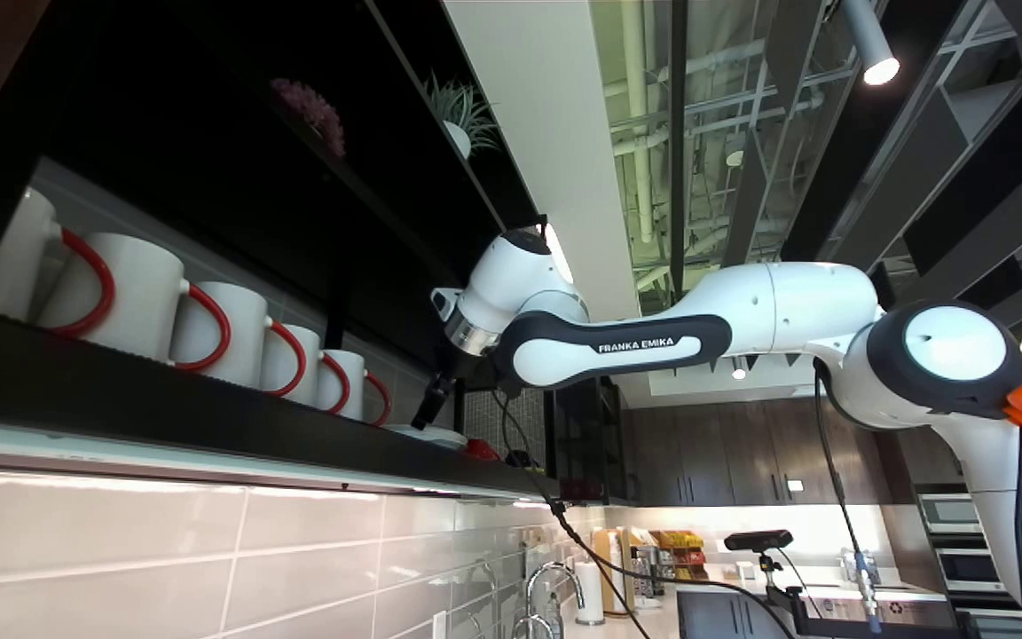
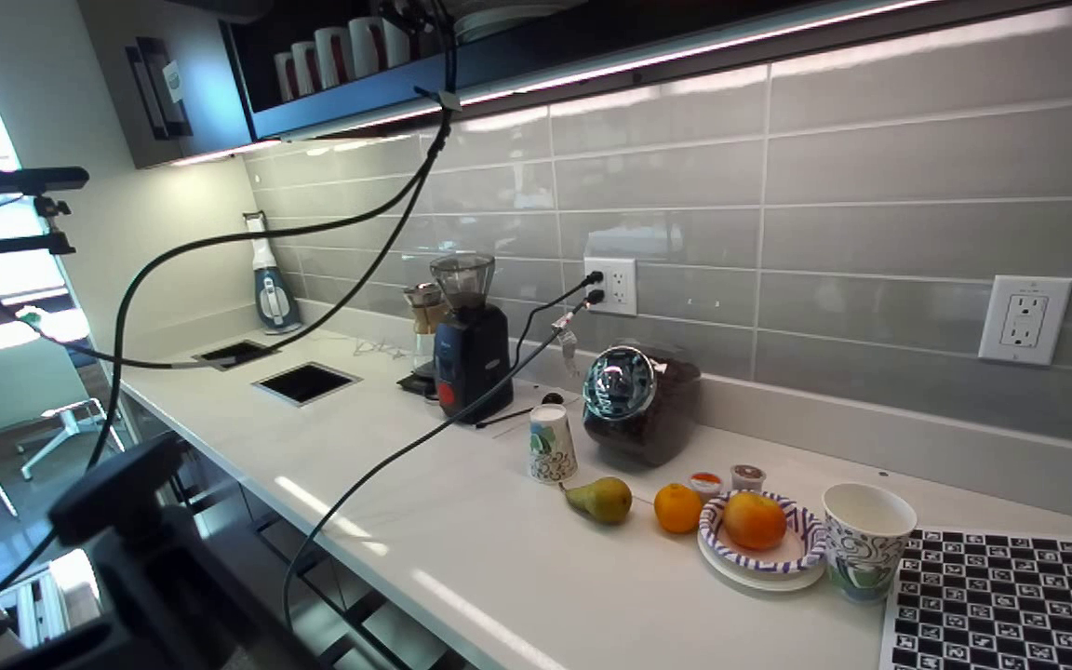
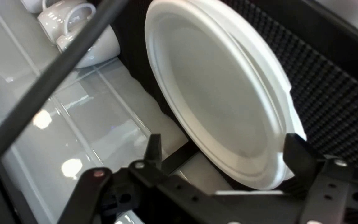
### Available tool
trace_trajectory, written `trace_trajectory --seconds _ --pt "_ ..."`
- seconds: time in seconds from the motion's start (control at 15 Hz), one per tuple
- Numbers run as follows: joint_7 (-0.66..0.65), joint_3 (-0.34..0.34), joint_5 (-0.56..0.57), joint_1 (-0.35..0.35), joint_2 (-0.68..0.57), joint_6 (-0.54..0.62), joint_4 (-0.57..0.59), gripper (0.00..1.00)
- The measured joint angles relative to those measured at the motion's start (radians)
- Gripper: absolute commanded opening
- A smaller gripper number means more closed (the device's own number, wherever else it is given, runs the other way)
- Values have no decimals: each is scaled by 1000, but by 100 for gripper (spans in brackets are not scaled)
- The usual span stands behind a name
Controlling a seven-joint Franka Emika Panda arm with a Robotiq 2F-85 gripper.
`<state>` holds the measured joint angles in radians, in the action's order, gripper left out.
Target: Remove one white plate from the shelf
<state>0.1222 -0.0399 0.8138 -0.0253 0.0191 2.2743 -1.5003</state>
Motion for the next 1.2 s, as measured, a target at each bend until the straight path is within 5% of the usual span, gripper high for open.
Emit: trace_trajectory --seconds 0.47,1.2 --pt "-193 10 42 6 -9 3 25 100" --pt "-318 37 55 11 -84 3 70 100"
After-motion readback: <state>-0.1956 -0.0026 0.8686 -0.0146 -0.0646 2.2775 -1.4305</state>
